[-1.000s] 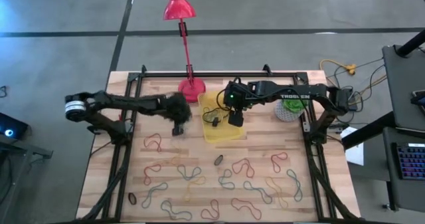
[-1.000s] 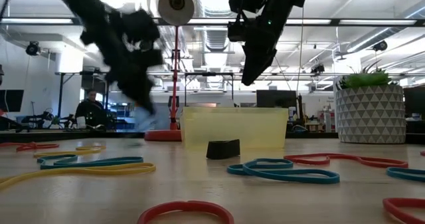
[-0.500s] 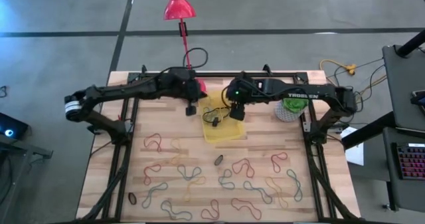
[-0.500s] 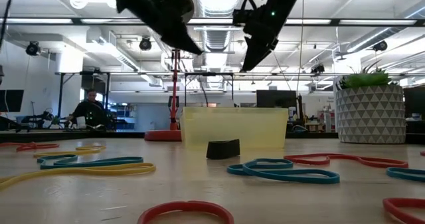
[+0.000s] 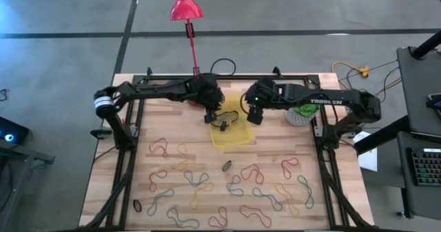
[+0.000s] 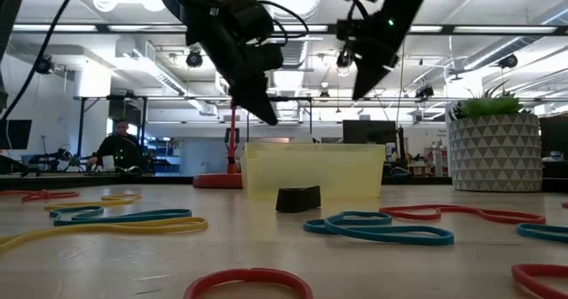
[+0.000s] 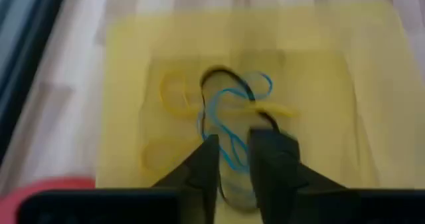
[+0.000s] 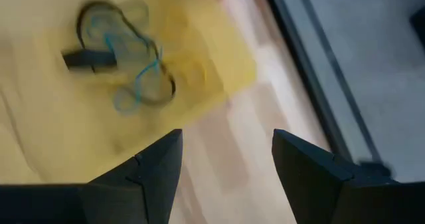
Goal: Pick and place rubber bands into bin
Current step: Put the red rubber band into the yellow bin
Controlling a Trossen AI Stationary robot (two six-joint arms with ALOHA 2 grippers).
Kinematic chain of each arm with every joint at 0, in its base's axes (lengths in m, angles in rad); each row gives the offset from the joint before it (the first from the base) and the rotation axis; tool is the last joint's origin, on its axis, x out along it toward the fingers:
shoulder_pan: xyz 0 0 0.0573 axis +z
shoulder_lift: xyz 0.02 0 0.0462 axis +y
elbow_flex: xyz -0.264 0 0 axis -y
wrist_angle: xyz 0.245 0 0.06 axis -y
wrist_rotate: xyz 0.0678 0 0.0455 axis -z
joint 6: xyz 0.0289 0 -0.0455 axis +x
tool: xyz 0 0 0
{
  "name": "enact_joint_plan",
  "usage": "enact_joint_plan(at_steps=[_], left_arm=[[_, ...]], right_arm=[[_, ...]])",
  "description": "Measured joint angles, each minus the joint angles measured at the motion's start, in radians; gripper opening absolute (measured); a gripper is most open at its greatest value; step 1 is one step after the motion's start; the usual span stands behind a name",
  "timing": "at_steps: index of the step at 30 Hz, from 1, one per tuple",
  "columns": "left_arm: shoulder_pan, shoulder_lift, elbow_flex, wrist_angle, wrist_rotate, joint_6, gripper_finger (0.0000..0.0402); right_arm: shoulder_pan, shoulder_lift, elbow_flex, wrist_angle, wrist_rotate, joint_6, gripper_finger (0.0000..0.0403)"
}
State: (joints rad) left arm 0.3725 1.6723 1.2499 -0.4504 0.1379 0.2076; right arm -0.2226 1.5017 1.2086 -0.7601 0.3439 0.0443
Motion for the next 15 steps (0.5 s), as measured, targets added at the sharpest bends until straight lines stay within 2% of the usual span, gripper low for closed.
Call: enact_joint_plan(at_steps=[3, 7, 10, 15], left_arm=[[0.0, -0.037, 0.0, -0.105, -0.013, 0.0, 0.0107], [-0.005, -0.112, -0.01, -0.338, -0.014, -0.021, 0.0144], [-0.038, -0.178, -0.05, -0.487, -0.019, -0.063, 0.0155], [-0.152, -0.319, -0.202, -0.528, -0.063, -0.099, 0.0157]], right_arm=[[0.005, -0.015, -0.07, 0.002, 0.0, 0.009, 0.0219], [0.024, -0.025, -0.128, 0.014, -0.002, 0.004, 0.0219], [0.035, -0.027, -0.151, 0.055, -0.004, -0.044, 0.0219], [0.035, -0.028, -0.166, 0.185, -0.004, -0.158, 0.0219]])
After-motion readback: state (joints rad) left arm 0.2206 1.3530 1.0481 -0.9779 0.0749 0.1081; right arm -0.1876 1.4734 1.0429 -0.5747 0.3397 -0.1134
